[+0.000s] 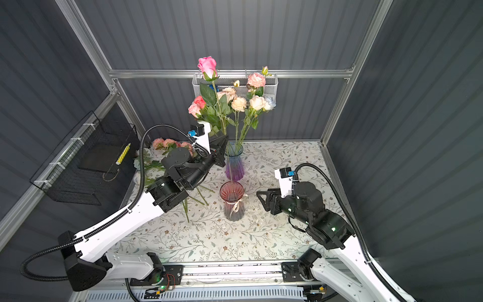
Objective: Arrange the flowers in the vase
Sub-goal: 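Lift the pink rose and lower it into the blue-purple vase with the left gripper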
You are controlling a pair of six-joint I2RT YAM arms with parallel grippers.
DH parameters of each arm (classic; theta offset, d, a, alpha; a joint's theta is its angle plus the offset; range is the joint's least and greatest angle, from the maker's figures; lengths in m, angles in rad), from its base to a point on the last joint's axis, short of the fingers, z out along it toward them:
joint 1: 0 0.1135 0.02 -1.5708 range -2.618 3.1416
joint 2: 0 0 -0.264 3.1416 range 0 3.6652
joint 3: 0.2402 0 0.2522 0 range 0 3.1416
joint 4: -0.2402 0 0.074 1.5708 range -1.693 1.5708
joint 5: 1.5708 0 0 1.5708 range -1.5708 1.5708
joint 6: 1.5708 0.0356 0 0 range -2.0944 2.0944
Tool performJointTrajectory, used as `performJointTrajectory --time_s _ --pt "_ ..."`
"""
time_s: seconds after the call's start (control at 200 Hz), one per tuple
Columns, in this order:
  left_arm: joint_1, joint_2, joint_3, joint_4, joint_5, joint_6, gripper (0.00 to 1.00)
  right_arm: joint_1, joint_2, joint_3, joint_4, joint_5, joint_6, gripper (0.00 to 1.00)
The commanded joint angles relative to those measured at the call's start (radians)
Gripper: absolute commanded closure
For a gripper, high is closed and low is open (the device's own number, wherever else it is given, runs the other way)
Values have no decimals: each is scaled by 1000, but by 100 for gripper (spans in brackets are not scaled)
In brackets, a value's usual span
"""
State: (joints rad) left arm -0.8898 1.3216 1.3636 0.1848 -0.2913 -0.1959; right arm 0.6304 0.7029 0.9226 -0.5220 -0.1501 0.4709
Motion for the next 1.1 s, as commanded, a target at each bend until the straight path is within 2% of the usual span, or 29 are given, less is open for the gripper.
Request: performJointTrajectory --time_s 0.0,0.2,0.44,0.56,0.665,0.865,1.095 --pt "-6 0 30 36 4 41 100 -3 -3 20 -6 -4 6 40" --pt "-6 -7 -126 105 4 10 100 -4 0 7 9 1 6 40" --pt "-13 -11 -291 149 53 -86 100 -4 -10 -7 20 6 3 39" --pt "-39 -34 -347 118 69 -118 94 -4 -25 -13 27 18 0 39" --pt "-62 -56 -371 69 70 -147 81 -4 -31 -16 34 18 0 38" --pt "-69 -160 -405 -2 40 -211 46 -3 -37 -23 56 8 12 33" --pt "-70 -286 -426 -126 -21 -274 21 -4 -58 -53 68 -5 27 31"
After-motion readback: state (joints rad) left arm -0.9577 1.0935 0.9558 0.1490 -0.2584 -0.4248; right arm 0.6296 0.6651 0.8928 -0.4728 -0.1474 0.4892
